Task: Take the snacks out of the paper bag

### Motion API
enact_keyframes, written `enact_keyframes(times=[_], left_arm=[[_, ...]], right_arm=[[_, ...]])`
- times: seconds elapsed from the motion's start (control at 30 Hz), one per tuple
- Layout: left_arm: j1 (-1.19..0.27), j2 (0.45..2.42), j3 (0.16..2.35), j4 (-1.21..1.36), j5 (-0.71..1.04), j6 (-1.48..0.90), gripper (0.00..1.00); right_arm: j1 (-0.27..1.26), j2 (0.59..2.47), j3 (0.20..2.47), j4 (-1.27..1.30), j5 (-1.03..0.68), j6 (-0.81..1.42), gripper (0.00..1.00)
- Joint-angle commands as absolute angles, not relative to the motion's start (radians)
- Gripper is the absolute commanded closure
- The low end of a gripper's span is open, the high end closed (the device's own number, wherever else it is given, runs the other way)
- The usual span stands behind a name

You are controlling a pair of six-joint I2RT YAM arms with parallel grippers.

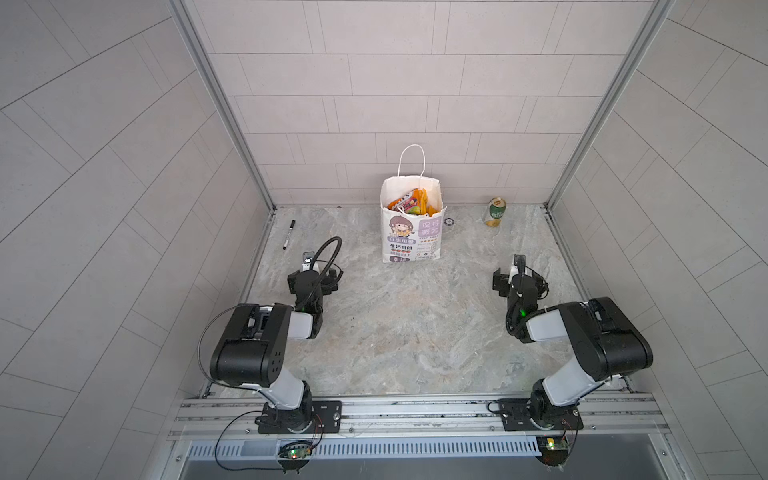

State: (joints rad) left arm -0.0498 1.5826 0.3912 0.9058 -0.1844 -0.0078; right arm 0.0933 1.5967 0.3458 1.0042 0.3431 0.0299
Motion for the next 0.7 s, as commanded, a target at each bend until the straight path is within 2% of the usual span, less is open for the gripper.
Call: enact_keyframes(times=[0.0, 0.67], left_arm=[[-0.045, 1.587, 0.403, 0.91, -0.184, -0.012, 0.0], [-0.043, 1.588, 0.407, 0.903, -0.18, -0.013, 0.0]], right_arm=[[0.09, 1.584, 0.354, 1.003, 0.342, 0.024, 0.01], [0.094, 1.586, 0.351, 1.009, 0.347, 0.021, 0.01]])
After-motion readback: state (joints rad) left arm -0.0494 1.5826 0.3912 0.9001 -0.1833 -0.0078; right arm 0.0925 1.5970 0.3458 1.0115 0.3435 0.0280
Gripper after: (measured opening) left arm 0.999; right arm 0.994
